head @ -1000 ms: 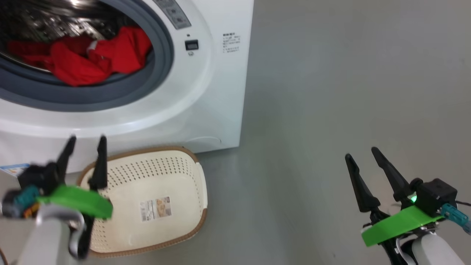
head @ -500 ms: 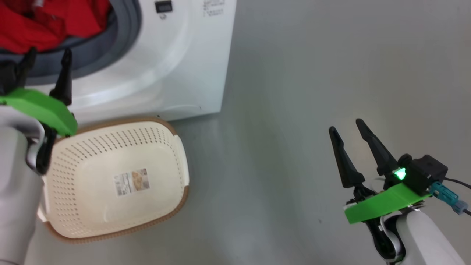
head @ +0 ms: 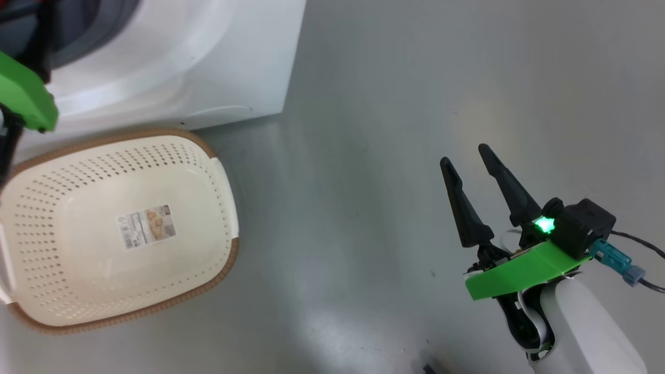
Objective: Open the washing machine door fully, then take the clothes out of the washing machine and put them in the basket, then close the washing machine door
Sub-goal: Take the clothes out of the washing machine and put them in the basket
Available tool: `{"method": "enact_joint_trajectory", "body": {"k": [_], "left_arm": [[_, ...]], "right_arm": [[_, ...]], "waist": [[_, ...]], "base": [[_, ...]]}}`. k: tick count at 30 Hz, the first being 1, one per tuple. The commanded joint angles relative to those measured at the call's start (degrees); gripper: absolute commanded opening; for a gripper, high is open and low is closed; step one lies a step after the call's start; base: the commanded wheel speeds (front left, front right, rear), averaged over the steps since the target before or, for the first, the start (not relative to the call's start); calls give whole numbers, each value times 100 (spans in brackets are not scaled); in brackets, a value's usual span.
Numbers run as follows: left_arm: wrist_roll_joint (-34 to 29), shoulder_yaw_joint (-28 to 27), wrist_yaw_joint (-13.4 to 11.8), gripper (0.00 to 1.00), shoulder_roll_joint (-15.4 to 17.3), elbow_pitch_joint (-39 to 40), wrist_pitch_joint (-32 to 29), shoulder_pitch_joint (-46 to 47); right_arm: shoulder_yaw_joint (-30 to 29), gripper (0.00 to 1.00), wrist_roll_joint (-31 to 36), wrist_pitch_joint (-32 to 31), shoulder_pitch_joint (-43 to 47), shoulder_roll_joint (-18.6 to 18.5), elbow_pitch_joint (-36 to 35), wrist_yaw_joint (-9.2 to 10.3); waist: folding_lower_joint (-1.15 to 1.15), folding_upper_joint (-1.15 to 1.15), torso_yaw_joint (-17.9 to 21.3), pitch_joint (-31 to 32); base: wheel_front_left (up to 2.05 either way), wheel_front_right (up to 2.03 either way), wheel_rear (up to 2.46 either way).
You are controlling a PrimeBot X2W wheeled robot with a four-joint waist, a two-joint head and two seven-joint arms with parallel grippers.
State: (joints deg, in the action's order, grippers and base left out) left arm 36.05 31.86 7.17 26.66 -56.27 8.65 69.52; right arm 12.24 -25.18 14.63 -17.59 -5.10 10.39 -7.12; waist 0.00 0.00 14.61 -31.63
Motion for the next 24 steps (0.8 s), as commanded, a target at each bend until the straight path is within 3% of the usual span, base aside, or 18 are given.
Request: {"method": "enact_joint_trajectory", "body": {"k": [1, 24], "left_arm": [[103, -9, 32, 100, 368, 17, 13, 247], [1032, 1251, 32, 100, 704, -517, 132, 1121]], "right_arm": [[141, 100, 15, 37, -9, -12, -156, -36], [393, 100, -23, 37, 35, 47, -297, -36]], "waist": [[0, 0, 119, -157], [0, 0, 383, -337]], "base": [[0, 0, 0], [0, 0, 0]]}}
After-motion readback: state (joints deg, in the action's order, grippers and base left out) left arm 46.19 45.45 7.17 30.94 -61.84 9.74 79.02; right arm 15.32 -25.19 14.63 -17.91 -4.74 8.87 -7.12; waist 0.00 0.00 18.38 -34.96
